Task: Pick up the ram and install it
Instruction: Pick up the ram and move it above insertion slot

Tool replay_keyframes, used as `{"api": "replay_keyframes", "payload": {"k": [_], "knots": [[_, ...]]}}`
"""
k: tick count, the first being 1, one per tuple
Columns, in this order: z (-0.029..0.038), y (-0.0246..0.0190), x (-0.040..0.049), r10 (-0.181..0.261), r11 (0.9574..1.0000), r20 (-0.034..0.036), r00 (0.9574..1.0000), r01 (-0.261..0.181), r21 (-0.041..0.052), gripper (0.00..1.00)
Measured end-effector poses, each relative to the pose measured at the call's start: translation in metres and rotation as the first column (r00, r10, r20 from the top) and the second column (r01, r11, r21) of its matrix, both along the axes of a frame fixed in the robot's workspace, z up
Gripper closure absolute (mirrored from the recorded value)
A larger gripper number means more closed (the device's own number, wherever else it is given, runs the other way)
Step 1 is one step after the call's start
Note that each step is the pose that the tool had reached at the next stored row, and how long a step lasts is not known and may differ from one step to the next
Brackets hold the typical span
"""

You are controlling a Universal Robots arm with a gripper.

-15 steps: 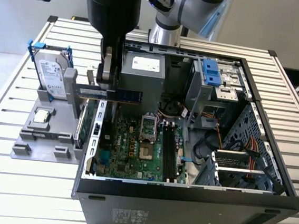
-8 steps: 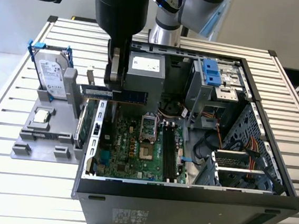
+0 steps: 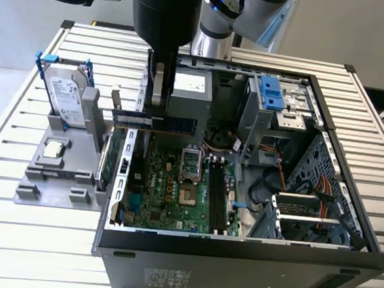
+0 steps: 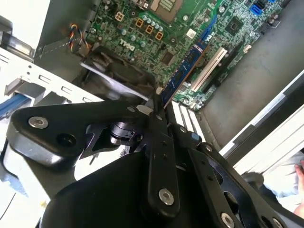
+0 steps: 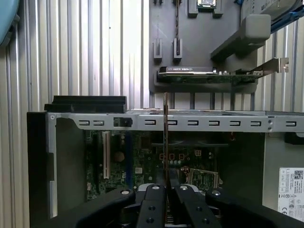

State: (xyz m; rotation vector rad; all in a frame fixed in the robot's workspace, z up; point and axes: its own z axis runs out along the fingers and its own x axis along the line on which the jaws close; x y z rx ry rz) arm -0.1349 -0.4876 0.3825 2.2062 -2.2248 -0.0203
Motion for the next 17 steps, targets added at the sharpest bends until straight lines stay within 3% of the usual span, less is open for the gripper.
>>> {"api": "replay_keyframes", "payload": {"k": [17], "knots": [[0.0000, 0.0000, 0.0226, 0.000, 1.0000, -0.0002, 1.0000, 0.000, -0.0001, 1.00]]}}
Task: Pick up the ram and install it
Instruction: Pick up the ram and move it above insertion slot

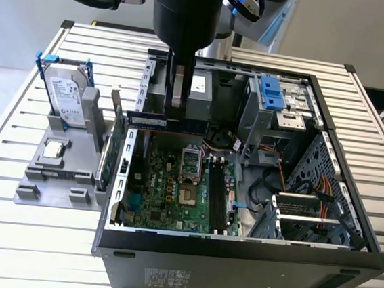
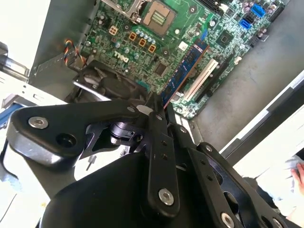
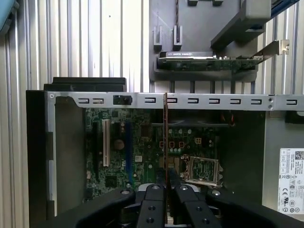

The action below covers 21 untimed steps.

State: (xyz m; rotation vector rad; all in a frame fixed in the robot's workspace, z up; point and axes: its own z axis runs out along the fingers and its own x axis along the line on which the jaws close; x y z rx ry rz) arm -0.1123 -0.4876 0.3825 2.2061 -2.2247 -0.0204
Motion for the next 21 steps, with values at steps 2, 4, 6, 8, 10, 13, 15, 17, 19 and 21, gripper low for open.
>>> {"api": "replay_keyframes", "payload": {"k": [2, 4, 6, 8, 10, 13, 15, 17, 19, 21], "knots": [[0.0000, 0.0000, 0.0024, 0.000, 1.0000, 0.0000, 1.0000, 0.000, 0.0001, 1.00], [0.0000, 0.0000, 0.0048, 0.000, 1.0000, 0.0001, 1.0000, 0.000, 0.0000, 1.00], [0.0000, 0.0000, 0.0072, 0.000, 1.0000, 0.0000, 1.0000, 0.000, 0.0001, 1.00], [0.0000, 0.0000, 0.0091, 0.000, 1.0000, 0.0000, 1.0000, 0.000, 0.0001, 1.00], [0.0000, 0.0000, 0.0113, 0.000, 1.0000, 0.0000, 1.0000, 0.000, 0.0001, 1.00], [0.0000, 0.0000, 0.0145, 0.000, 1.0000, 0.0000, 1.0000, 0.000, 0.0000, 1.00], [0.0000, 0.0000, 0.0165, 0.000, 1.0000, 0.0000, 1.0000, 0.000, 0.0001, 1.00], [0.0000, 0.0000, 0.0184, 0.000, 1.0000, 0.0000, 1.0000, 0.000, 0.0000, 1.00], [0.0000, 0.0000, 0.0206, 0.000, 1.0000, 0.0000, 1.0000, 0.000, 0.0000, 1.00], [0.0000, 0.0000, 0.0230, 0.000, 1.0000, 0.0000, 1.0000, 0.000, 0.0000, 1.00]]}}
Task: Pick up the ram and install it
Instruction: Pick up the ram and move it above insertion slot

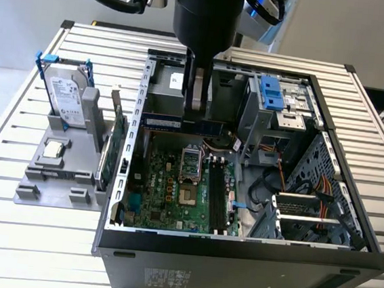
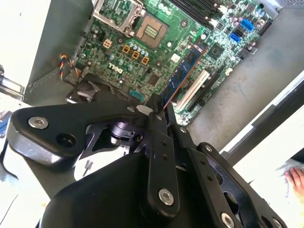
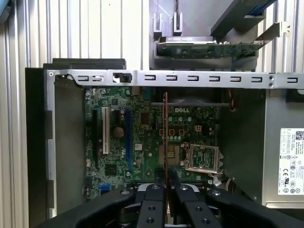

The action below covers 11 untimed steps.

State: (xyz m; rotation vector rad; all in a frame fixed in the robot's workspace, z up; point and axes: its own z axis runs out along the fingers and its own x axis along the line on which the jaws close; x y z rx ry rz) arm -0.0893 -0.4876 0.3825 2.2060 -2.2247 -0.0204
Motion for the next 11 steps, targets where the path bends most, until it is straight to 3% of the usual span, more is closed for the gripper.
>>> {"api": "replay_keyframes", "payload": {"k": [11], "knots": [[0.0000, 0.0000, 0.0161, 0.000, 1.0000, -0.0004, 1.0000, 0.000, 0.0000, 1.00]]}}
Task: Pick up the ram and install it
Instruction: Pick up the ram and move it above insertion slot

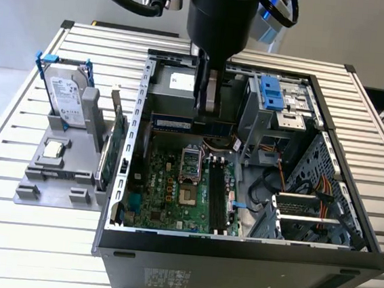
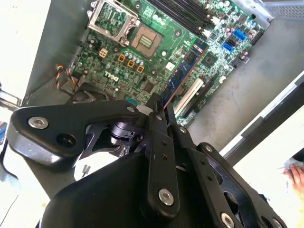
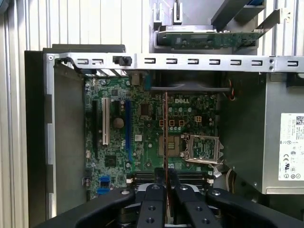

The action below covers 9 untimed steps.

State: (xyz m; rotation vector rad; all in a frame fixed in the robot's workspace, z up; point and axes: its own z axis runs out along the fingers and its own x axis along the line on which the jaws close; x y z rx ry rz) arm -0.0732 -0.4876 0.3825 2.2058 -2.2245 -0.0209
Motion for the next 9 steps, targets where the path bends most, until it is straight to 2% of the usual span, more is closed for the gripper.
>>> {"api": "replay_keyframes", "payload": {"k": [9], "knots": [[0.0000, 0.0000, 0.0107, -0.005, 1.0000, -0.0002, 1.0000, 0.005, 0.0001, 1.00]]}}
